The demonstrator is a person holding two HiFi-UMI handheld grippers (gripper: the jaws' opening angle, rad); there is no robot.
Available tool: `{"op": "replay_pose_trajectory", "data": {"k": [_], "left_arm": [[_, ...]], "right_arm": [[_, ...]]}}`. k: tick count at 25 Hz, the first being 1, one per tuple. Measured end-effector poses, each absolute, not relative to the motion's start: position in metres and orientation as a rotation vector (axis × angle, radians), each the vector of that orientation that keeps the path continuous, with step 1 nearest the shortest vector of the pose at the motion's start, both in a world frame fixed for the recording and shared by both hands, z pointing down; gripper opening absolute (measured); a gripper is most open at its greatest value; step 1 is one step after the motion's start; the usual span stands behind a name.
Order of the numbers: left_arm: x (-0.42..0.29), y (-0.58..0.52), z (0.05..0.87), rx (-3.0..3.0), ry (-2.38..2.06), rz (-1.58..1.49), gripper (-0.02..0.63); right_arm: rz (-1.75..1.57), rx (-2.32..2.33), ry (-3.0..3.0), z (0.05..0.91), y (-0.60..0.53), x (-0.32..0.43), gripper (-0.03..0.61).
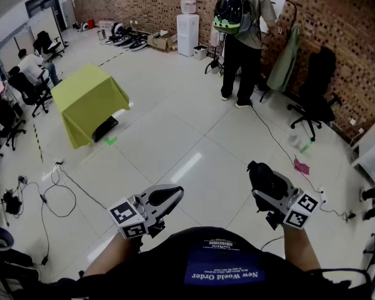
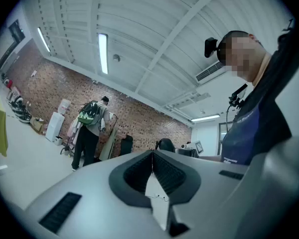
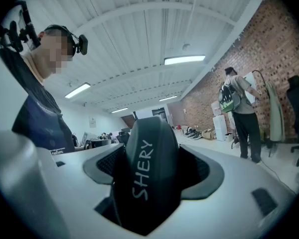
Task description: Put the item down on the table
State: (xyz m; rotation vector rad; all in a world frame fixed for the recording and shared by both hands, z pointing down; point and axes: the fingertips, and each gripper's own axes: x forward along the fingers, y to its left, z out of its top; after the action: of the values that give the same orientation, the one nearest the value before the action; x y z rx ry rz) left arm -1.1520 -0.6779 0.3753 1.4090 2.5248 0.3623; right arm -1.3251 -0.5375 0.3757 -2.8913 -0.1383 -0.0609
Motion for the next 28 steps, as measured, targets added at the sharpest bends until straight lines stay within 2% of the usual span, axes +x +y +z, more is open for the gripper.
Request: {"op": "replay_pose_trajectory", "data": {"k": [7, 20, 28], "left_arm": [[-1.127, -0.642, 0.376, 1.415, 2.488, 0.381, 0.005], [-1.126, -0.476, 0.367, 1.631, 2.398, 0.309, 0.005], [-1.097, -0.404, 0.365, 1.714, 2.307, 0.327, 0.005]], "right_arm": [[-0.063, -2.883, -0.128, 0.383, -0.497, -1.3, 0.336], [-0.064, -2.917, 0.149, 0.379, -0.308, -1.27, 0.336], [-0.079, -2.927, 0.24, 0.379, -0.219, -1.225, 0.337]]}}
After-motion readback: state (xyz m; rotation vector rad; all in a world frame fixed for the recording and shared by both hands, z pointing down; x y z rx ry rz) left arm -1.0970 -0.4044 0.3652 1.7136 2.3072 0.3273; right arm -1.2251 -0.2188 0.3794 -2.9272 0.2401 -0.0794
